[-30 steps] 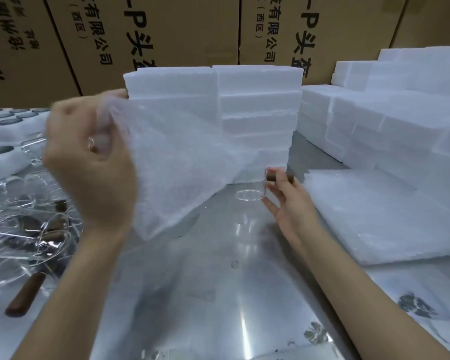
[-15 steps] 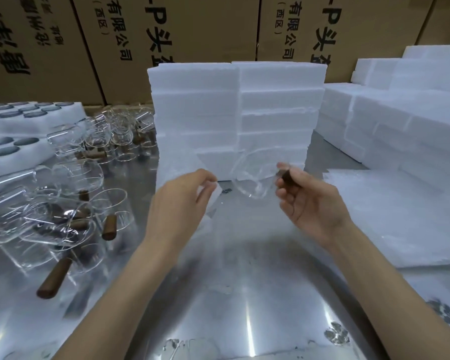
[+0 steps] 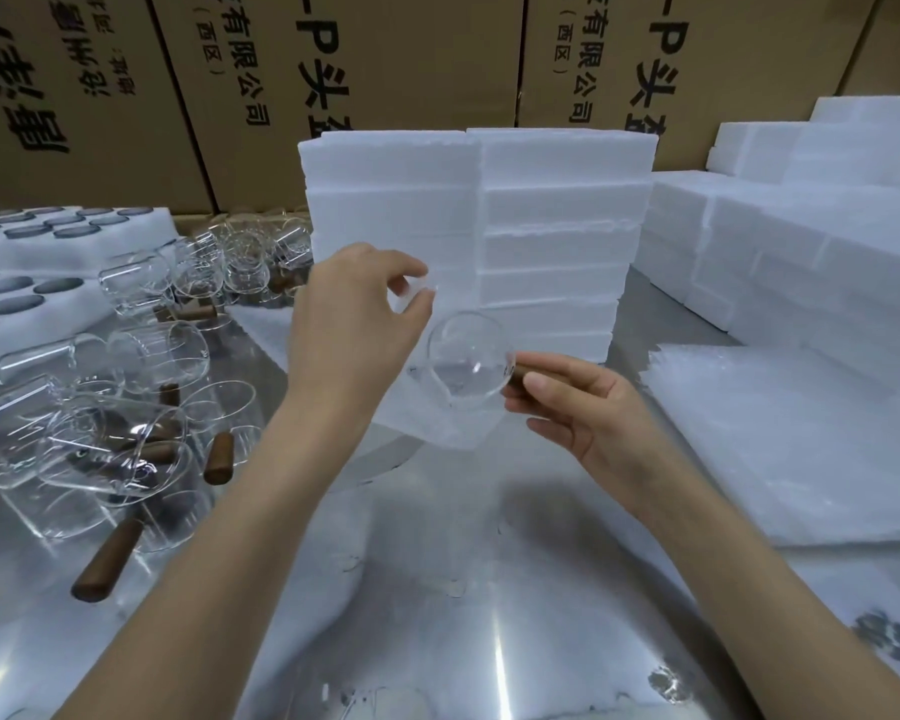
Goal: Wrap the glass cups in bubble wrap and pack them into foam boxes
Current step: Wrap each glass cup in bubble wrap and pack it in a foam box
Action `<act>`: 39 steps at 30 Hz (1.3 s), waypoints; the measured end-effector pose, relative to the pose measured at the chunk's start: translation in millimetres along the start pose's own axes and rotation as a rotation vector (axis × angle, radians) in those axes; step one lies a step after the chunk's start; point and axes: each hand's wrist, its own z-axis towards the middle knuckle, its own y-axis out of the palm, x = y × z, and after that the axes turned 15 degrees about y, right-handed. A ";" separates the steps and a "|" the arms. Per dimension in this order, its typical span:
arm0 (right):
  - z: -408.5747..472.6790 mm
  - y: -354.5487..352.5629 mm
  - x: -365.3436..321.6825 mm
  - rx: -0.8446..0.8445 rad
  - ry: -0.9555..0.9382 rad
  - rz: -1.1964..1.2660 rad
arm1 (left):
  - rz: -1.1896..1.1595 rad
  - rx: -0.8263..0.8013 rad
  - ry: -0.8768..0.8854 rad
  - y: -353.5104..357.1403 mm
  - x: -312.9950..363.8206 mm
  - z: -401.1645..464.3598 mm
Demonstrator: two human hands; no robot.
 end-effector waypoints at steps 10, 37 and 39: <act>2.5 5.0 3.4 0.268 -0.133 -0.145 | 0.050 -0.162 -0.023 13.6 12.7 -2.2; 19.0 -3.3 9.2 -0.105 0.131 0.309 | -0.998 -0.367 -0.326 41.3 -13.4 -51.2; 16.6 -1.4 9.5 -0.169 0.144 0.280 | -1.003 -0.339 -0.325 51.4 -9.3 -57.3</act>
